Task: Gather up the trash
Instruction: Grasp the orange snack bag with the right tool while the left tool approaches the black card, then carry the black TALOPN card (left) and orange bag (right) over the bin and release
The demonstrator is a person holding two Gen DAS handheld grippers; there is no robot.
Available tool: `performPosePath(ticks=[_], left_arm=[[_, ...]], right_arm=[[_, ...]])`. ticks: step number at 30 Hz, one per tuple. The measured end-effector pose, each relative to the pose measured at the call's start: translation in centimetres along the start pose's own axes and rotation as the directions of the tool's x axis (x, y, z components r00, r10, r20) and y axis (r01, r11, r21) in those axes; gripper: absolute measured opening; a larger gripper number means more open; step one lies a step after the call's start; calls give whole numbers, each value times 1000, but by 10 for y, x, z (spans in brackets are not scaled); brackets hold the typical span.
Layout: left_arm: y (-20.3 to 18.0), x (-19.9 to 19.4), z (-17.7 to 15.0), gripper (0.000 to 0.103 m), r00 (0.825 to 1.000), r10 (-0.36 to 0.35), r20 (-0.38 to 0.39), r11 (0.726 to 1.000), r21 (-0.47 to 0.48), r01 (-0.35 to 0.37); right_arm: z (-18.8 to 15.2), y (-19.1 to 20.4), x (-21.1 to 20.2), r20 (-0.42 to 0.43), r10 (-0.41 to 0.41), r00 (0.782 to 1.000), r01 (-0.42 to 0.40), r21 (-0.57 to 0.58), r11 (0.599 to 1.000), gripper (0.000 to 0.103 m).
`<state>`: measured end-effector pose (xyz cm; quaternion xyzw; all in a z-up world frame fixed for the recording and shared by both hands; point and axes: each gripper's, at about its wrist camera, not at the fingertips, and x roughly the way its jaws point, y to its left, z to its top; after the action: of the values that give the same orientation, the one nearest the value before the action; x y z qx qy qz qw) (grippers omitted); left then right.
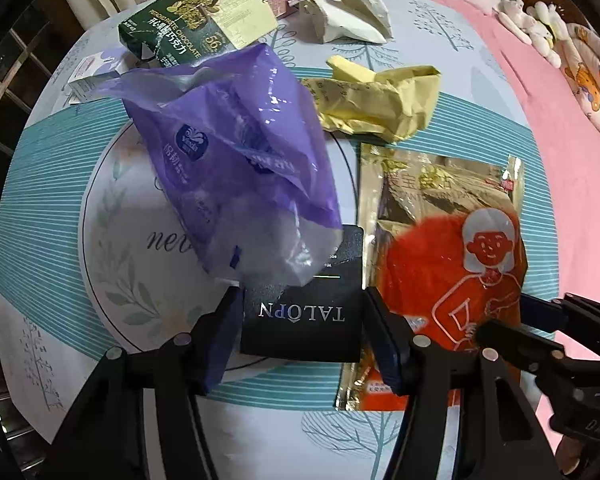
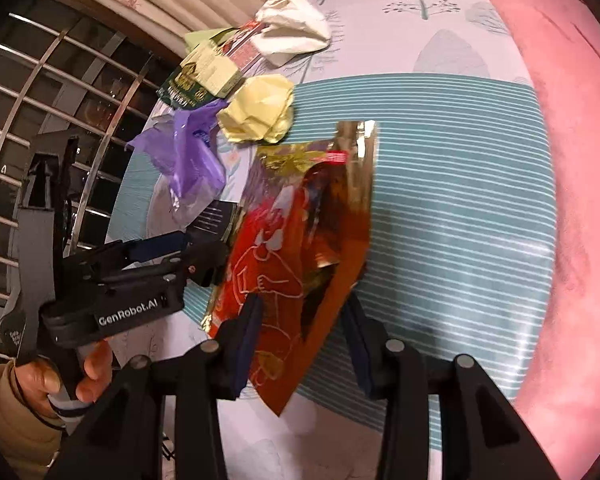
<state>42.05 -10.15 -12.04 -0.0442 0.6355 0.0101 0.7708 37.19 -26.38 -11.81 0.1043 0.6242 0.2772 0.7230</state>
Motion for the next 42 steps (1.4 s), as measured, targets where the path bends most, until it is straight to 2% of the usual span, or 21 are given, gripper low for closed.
performPosePath(ticks=[6,8,13,21,27,32,37,42], left_arm=[[-5,-1,-7,58,1000,-25,14,1000,-1,25],[-3,-2,-10,58,999,-33,15,999,-8,34],[15,-8,-20,57,997,-72,16,997,-37,72],[38,-59,-65,57,992,-103,78,995,-2,103],[66,-106,-100,57,977,-156,142,986,77,146],[98,-148,-151,57,962,-195,193,972,173,162],[135,-178,-208,57,952,-220,212,959,224,172],[161,-173,-257,57,952,-233,197,947,270,176]], right_arm=[[3,9,8,21,23,999,-23,-23,999,39],[3,10,11,9,13,1000,-13,-30,999,18],[-3,13,1,38,46,998,-45,-29,999,4],[-29,50,-35,127,-22,992,33,-84,996,1],[-76,99,-67,230,-80,970,97,-62,993,1],[-129,145,-82,301,-121,946,134,-21,991,1],[-187,194,-73,317,-159,935,170,-8,985,1],[-237,227,-52,291,-192,937,203,-9,979,1]])
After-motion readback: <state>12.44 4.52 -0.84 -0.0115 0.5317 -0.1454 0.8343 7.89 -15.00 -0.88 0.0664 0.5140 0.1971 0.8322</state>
